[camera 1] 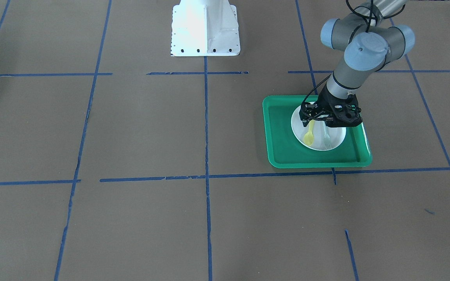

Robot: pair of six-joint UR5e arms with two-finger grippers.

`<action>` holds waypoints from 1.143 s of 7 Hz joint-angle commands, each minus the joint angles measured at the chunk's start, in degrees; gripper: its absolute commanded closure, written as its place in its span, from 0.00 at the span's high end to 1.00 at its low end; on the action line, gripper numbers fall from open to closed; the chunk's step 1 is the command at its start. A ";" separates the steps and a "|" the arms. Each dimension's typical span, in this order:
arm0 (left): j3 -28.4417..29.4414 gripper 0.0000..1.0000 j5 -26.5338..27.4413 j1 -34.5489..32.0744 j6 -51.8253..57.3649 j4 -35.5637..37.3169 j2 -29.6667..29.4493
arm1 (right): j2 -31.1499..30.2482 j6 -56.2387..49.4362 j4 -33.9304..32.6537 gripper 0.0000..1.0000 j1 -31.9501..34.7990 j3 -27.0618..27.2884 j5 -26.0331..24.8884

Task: Place spoon
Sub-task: 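Move the left gripper over the yellow spoon on the white plate, then lower the left gripper and close it on the yellow spoon's handle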

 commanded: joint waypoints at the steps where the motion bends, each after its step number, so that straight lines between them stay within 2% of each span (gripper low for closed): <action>1: 3.02 0.74 0.47 1.03 -0.03 -3.35 -0.27 | 0.00 0.00 0.00 1.00 0.00 0.00 0.00; 4: 4.17 0.69 0.47 1.20 0.23 -3.81 -0.27 | 0.00 0.00 0.00 1.00 0.00 0.00 0.00; 8: 4.70 0.67 0.38 1.82 0.41 -3.98 -0.36 | 0.00 0.00 0.00 1.00 0.00 0.00 0.00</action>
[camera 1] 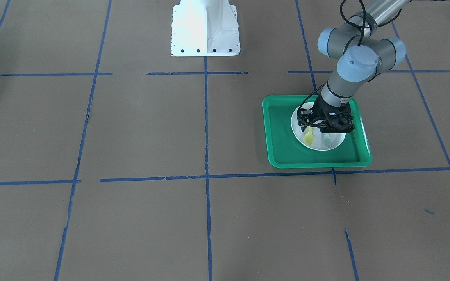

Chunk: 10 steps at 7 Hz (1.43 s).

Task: Place spoon
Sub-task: 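Lower the left gripper and close it on the yellow spoon's handle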

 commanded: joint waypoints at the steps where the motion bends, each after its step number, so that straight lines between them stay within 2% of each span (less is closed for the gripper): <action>1: 0.54 0.67 -0.01 0.44 0.11 -0.10 -0.01 | 0.00 0.02 0.00 1.00 0.00 0.00 0.00; 4: 1.07 0.64 -0.10 0.97 -0.06 -2.74 0.26 | 0.00 0.02 0.00 1.00 0.00 0.00 0.00; 7: 0.20 0.40 -0.36 0.88 0.29 -2.65 0.87 | 0.00 0.02 0.09 1.00 0.00 0.00 0.00; 8: -0.07 0.28 -0.36 0.71 0.29 -2.65 0.87 | 0.00 0.02 0.00 1.00 0.00 0.00 0.00; 10: -0.42 0.19 -0.45 0.62 0.38 -2.56 0.96 | 0.00 0.02 0.00 1.00 0.00 0.00 0.00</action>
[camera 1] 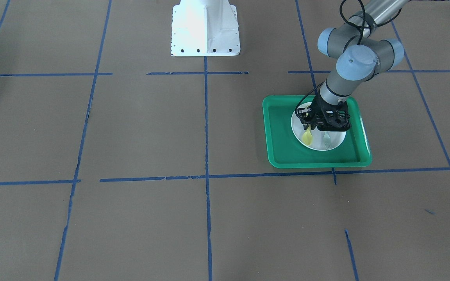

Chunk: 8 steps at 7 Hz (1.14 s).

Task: Place spoon
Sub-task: 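Lower the left gripper and close it on the yellow spoon's handle, then lift the yellow spoon and carry it off the plate onto the tray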

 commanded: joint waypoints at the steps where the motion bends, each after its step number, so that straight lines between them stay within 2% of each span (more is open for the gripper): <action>1: 0.04 0.18 -0.03 -0.05 0.03 0.03 0.05 | 0.00 0.00 0.08 1.00 0.00 0.00 0.00; 3: -0.83 0.12 -0.03 -0.14 0.03 0.12 0.14 | 0.00 -0.09 0.08 1.00 0.00 0.00 0.00; 4: -3.01 0.11 -0.11 -0.66 1.95 1.07 0.31 | 0.00 0.00 -0.01 1.00 0.00 0.00 0.00; 7: -11.37 0.02 -0.20 -4.17 6.09 15.01 -0.99 | 0.00 0.00 -0.01 1.00 0.00 0.00 0.00; 8: -11.39 0.01 -0.29 -4.18 5.31 15.58 -2.23 | 0.00 0.00 -0.01 1.00 0.00 0.00 0.00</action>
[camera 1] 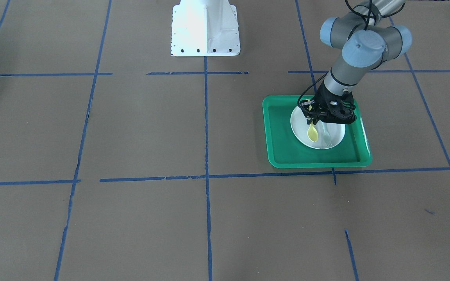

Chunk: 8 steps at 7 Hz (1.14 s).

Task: Place spoon
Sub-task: 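Lift the yellow spoon and carry it off the plate onto the tray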

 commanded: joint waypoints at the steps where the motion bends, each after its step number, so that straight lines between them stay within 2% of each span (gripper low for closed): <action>1: 0.06 0.01 -0.09 -0.10 -3.95 2.13 -3.20 | 0.00 0.00 0.00 1.00 0.00 0.00 0.00; 3: 5.06 0.01 -0.09 1.39 -7.75 1.17 -8.48 | 0.00 0.00 0.00 1.00 0.00 0.00 0.00; 6: 11.91 0.01 0.17 3.94 -10.22 -7.78 -8.67 | 0.00 0.00 0.00 1.00 0.00 0.00 0.00; 8: 13.59 0.01 0.35 4.91 -10.14 -8.59 -8.67 | 0.00 -0.09 0.00 1.00 0.00 0.00 0.00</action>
